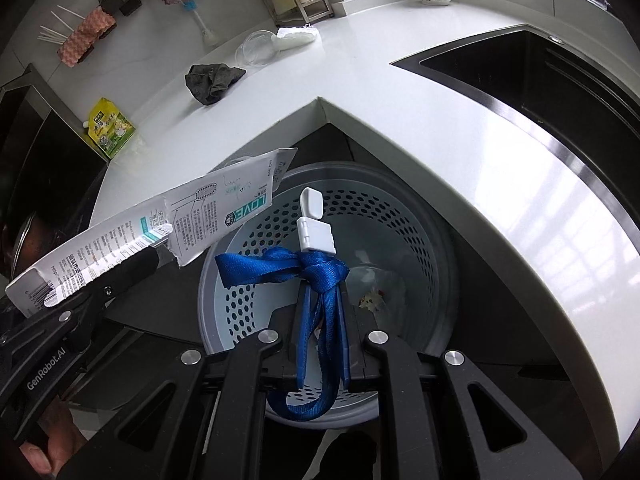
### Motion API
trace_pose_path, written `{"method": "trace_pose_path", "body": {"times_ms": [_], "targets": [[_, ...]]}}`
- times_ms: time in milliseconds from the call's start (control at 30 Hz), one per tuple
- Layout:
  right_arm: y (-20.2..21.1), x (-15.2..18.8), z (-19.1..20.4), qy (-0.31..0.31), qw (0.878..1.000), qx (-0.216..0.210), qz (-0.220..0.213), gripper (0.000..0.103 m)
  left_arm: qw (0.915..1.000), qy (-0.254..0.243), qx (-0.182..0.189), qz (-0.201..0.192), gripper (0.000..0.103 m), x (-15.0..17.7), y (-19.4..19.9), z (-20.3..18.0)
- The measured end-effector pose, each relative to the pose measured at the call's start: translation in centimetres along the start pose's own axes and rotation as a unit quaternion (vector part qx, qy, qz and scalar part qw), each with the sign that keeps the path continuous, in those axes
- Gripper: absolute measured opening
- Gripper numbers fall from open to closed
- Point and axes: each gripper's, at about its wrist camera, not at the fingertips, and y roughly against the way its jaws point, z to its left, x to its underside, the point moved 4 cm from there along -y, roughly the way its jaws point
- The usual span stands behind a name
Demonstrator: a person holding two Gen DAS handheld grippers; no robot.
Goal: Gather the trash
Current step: 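Carry the lanyard and toothbrush package over the wastebasket, then open both tools to drop lanyard and package into the wastebasket, then move both tools back to the black cloth on the counter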
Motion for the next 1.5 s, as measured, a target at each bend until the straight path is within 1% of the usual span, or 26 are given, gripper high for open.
{"method": "trace_pose_path", "body": {"times_ms": [233, 400, 433, 500, 533, 567, 600, 633, 667, 700, 767, 867, 1100, 1167, 1200, 1333, 1400, 1500], "targets": [[-1.8, -0.3, -0.9, -0.017, 1.0, -0.002, 0.02, 0.012, 0.999, 0.013, 0.002, 0.042, 0.01, 0.9, -3.1, 0.9], [-2.7, -0.4, -1.1, -0.02, 0.999, 0.0, 0.027, 0.012, 0.9984, 0.01, 0.0, 0.055, 0.01, 1.3, -4.4, 1.0], [-2.9, -0.5, -1.1, -0.02, 0.999, 0.001, 0.028, 0.014, 0.9984, 0.009, -0.002, 0.056, 0.01, 1.3, -4.5, 1.0], [-3.0, -0.5, -1.1, -0.019, 0.999, 0.004, 0.029, 0.02, 0.9982, 0.008, -0.003, 0.059, 0.012, 1.4, -4.7, 1.0], [-3.0, -0.5, -1.1, -0.019, 0.999, 0.006, 0.029, 0.03, 0.9981, 0.008, -0.004, 0.061, 0.013, 1.4, -4.8, 1.0], [-3.0, -0.5, -1.0, -0.02, 0.999, 0.007, 0.027, 0.042, 0.9979, 0.008, -0.005, 0.064, 0.019, 1.4, -4.9, 0.9], [-2.9, -0.5, -1.1, -0.021, 0.999, 0.009, 0.026, 0.046, 0.9977, 0.009, -0.01, 0.066, 0.031, 1.5, -5.0, 1.0], [-2.9, -0.5, -1.1, -0.021, 0.999, 0.01, 0.025, 0.048, 0.9977, 0.01, -0.014, 0.065, 0.037, 1.6, -5.0, 1.1], [-2.9, -0.4, -1.1, -0.019, 0.999, 0.011, 0.026, 0.048, 0.9977, 0.013, -0.018, 0.063, 0.052, 1.7, -4.9, 1.3], [-2.9, -0.3, -1.1, -0.018, 0.999, 0.013, 0.028, 0.048, 0.9979, 0.016, -0.023, 0.059, 0.062, 1.7, -4.7, 1.6], [-2.9, -0.1, -1.3, -0.017, 0.999, 0.015, 0.03, 0.048, 0.998, 0.021, -0.028, 0.053, 0.065, 1.7, -4.3, 2.0], [-2.7, 0.3, -1.6, -0.022, 0.999, 0.017, 0.032, 0.048, 0.9975, 0.026, -0.038, 0.054, 0.066, 1.8, -4.1, 2.5], [-1.8, 0.9, -1.7, -0.023, 0.999, 0.017, 0.031, 0.049, 0.9966, 0.035, -0.047, 0.058, 0.072, 2.1, -3.2, 3.2], [-1.4, 0.8, -1.5, -0.024, 0.999, 0.017, 0.029, 0.052, 0.9967, 0.036, -0.048, 0.055, 0.076, 1.8, -2.8, 3.3], [-1.1, 0.8, -1.5, -0.025, 0.999, 0.017, 0.027, 0.053, 0.9968, 0.036, -0.049, 0.052, 0.079, 1.6, -2.5, 3.3], [-0.1, 0.5, -1.1, -0.02, 0.999, 0.015, 0.02, 0.056, 0.9972, 0.036, -0.057, 0.034, 0.084, 0.6, -1.1, 3.5], [0.4, 0.2, -0.9, -0.014, 1.0, 0.014, 0.016, 0.057, 0.997, 0.039, -0.062, 0.024, 0.088, 0.0, -0.4, 3.7], [1.2, -0.3, -0.4, -0.006, 1.0, 0.014, 0.006, 0.06, 0.9966, 0.046, -0.069, 0.009, 0.091, -0.9, 0.7, 4.4]]}}
